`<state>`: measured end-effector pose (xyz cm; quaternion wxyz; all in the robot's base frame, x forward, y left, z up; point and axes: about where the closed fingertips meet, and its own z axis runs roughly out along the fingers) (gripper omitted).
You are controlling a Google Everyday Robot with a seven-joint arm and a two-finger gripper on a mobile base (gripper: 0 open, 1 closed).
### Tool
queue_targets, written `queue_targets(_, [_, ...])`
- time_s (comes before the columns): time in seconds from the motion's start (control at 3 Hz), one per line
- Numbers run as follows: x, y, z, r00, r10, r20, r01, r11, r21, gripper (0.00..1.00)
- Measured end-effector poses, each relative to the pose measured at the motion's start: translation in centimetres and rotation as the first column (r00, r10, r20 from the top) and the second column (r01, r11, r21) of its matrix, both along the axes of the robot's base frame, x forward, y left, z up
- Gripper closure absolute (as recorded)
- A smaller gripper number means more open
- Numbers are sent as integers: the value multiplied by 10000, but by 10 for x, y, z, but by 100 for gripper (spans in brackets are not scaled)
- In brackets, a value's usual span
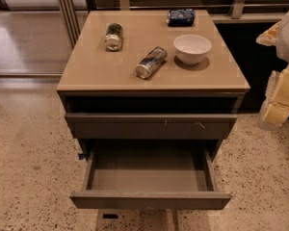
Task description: Place redbull can into middle drawer
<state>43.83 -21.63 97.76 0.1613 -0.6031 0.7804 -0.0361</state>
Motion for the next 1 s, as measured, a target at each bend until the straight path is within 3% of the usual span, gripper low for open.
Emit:
queue_targets(0.33, [0,0,0,10000,0,1,0,10000,0,0])
queue_targets(0.67, [4,0,3,9995,14,313,-17,9999,106,0])
queue_targets(1.0, [33,-4,5,9925,355,1172,-428,9973,598,0])
